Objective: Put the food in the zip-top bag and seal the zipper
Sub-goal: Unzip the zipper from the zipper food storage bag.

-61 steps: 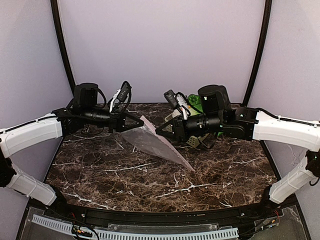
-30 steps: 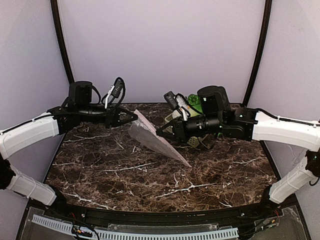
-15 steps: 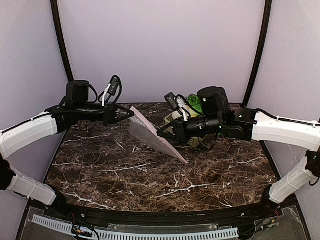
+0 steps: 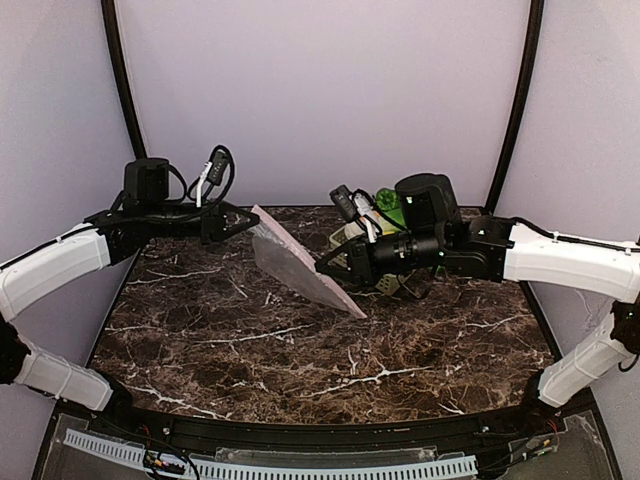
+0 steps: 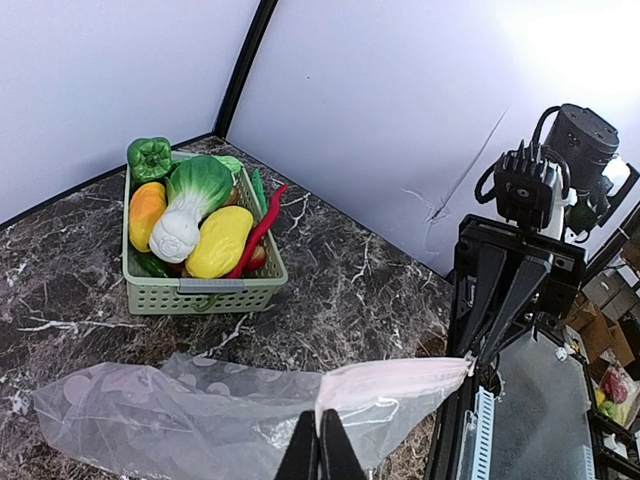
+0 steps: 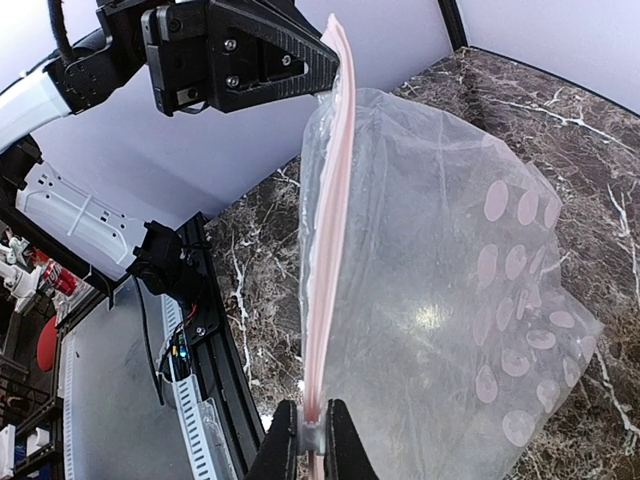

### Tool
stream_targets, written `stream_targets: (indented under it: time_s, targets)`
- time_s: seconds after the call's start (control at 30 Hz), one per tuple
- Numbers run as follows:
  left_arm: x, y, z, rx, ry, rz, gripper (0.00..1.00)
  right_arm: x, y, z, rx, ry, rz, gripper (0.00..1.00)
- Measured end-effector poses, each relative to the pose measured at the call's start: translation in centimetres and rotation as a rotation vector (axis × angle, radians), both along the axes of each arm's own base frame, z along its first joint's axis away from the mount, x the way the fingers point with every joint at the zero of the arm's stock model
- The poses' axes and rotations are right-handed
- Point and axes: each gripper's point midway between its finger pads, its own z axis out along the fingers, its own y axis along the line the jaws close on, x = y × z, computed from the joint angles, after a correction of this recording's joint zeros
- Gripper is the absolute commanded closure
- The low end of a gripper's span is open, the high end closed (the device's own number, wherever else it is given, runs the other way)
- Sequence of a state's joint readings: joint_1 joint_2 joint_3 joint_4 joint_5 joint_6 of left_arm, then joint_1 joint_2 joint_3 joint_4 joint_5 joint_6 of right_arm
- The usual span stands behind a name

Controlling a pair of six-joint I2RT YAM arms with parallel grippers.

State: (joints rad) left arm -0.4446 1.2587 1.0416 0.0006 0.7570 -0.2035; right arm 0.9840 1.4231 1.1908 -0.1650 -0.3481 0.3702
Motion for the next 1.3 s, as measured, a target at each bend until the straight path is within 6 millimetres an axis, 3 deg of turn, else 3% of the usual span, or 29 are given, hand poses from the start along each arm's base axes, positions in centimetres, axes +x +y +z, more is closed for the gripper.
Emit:
stream_targets:
  time_s: [1.3]
  targets:
    - [3.7, 4.5, 0.2, -0.007, 0.024, 0.188, 0.99, -0.3, -0.2, -1.1, -0.019, 0.020, 0.010, 1.00]
